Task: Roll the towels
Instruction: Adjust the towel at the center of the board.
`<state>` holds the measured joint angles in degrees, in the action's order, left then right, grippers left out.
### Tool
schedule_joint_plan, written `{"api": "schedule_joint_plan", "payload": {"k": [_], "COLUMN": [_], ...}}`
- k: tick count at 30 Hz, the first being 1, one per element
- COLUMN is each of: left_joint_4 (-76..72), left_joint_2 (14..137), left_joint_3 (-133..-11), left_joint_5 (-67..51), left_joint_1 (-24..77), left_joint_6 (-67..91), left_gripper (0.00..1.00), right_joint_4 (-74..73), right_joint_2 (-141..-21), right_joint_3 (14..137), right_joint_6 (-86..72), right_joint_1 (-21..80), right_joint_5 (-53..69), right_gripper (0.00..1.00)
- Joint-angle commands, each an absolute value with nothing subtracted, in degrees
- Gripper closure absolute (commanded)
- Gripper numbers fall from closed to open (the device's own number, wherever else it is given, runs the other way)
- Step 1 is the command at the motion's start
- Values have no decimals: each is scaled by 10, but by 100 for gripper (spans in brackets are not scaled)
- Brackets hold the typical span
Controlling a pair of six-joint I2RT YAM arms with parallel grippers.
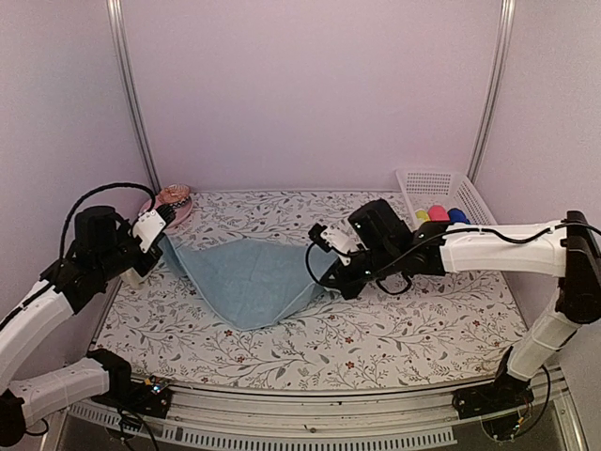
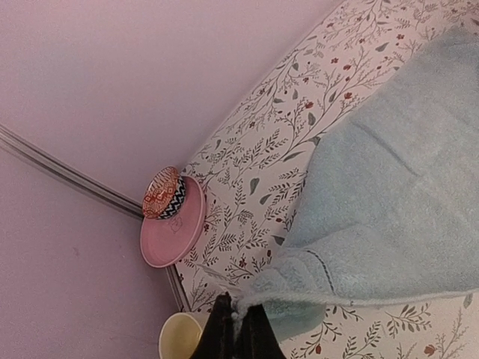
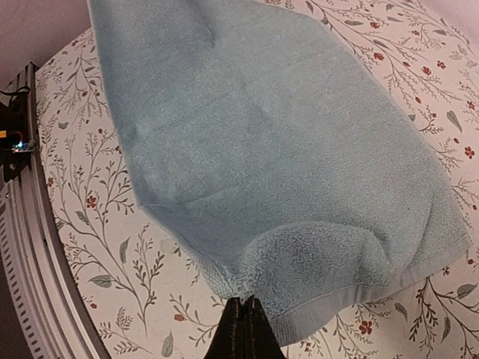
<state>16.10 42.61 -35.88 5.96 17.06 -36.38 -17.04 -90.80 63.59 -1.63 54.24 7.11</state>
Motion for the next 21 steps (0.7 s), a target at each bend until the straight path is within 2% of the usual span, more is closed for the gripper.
{"api": "schedule_joint_plan", "payload": {"k": [1,11,14,17,21], "left_joint_4": [144,120,114,106,107], "left_joint_2": [443,456,457,455,452], "left_joint_3": [-351,-334,-326,-318,-315], "left_joint_5": [49,78,81,76,66], "left_joint_1": [164,163,162,162,162], "left_joint_6": [-360,-355,-349,-342,-334], "left_gripper": [100,100,100,100,100], "right_joint_4": [-203,-354,-361,-359,-358], "right_joint_2": [-1031,-1290,-1305,-1303,-1301], "right_joint_3": [755,1070,1090,1089,1089], "right_joint_6": [24,91,101,108,114], "right_joint_1": [507,471,470,466,461], "right_joint_5": [95,103,103,118,141], "right_gripper": [98,95,69,52,44]}}
